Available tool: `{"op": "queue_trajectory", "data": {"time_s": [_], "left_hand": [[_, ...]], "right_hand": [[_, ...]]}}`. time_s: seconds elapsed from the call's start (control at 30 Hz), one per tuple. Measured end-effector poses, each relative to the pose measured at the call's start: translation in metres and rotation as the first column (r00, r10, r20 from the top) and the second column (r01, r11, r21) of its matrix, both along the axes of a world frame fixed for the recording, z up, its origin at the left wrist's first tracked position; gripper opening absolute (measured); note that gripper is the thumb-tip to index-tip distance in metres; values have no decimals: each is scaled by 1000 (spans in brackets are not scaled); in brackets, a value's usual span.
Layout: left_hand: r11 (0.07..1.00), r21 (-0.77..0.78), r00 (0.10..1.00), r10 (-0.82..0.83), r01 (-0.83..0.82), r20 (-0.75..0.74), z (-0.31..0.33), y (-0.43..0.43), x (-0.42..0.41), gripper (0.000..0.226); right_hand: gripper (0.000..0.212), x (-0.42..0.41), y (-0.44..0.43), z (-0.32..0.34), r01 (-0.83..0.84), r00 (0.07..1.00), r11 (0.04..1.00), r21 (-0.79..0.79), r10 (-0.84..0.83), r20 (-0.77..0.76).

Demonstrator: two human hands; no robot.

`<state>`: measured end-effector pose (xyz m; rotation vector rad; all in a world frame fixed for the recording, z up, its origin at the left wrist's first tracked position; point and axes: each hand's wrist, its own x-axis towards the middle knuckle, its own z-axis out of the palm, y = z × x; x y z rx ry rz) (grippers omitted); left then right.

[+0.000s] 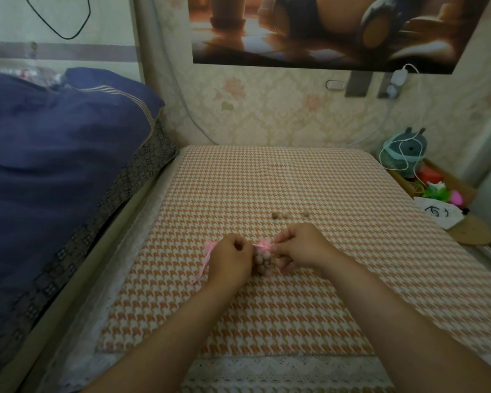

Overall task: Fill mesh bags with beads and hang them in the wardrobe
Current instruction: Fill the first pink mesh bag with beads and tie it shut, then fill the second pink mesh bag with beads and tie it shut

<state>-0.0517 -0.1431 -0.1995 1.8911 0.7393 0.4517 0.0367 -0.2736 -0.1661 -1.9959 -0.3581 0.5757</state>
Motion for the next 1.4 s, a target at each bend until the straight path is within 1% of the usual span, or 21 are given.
{"op": "queue_trajectory", "data": {"time_s": [0.17,0.27,0.37,0.43,0.53,0.6,0.67,0.73,0.77,0.8,0.87,0.93,1.0,1.07,1.1,1.13,1.2,1.27,1.33,1.4], "left_hand": [[999,-49,1000,23,-23,-8,-8,2,3,14],[999,-42,1000,22,-23,-12,-10,2,4,14],[1000,-17,1000,13,-13,-8,-11,1,4,14],[1000,-27,1000,-3,4,5,-11,2,4,13],[1000,-4,1000,6,-6,-3,-10,2,2,14],[999,49,1000,7,-6,-15,-6,0,0,15],[986,162,999,-29,32,-20,-2,-2,-3,15],[957,260,991,-128,132,-32,2,-2,-5,13],[945,268,982,-183,189,-49,3,-3,-6,13],[938,248,971,-232,241,-66,6,-3,-6,19],[932,166,947,-313,322,-74,8,-2,-7,44],[906,164,920,-379,391,-99,8,-1,-10,64],[882,230,911,-398,412,-108,6,2,-13,69],[851,391,933,-354,351,-67,8,8,-16,63],[829,467,943,-329,308,-38,10,13,-17,60],[821,503,952,-306,268,-8,14,18,-20,59],[857,465,962,-270,222,38,22,30,-28,58],[915,339,963,-257,218,74,26,46,-36,55],[951,237,974,-220,200,60,27,64,-45,50],[959,241,988,-152,148,-2,26,82,-54,44]], "right_hand": [[9,1,-5,-2,6,998,1000,-2,-6,-67],[14,2,-8,-6,27,994,1000,15,-25,-110],[15,3,-8,-8,11,997,1000,12,-10,-75],[14,3,-8,-10,-10,999,1000,-4,10,-48],[11,4,-10,-12,-22,999,1000,-4,22,-49],[9,3,-8,-12,-29,999,999,-14,29,-35],[11,1,-6,-13,-32,999,999,-36,32,-10],[18,0,-5,-12,-48,999,997,-62,48,3],[22,-2,-6,-10,-71,997,994,-80,71,5],[26,-2,-6,-8,-97,995,991,-94,98,-3],[33,-5,-8,-5,-137,990,986,-94,133,-41],[39,-9,-7,-3,-154,988,984,-91,151,-44],[36,-15,-6,-2,-171,985,983,-67,170,-22],[29,-20,-2,2,-197,980,980,-23,197,3],[30,-22,0,6,-208,978,978,0,208,17],[32,-24,4,9,-216,976,976,31,215,26],[39,-30,13,15,-204,978,969,140,207,-4],[52,-37,26,19,-171,981,962,213,187,-57],[59,-44,41,17,-160,984,970,183,170,-44],[57,-48,57,12,-162,986,982,101,159,40]]}}
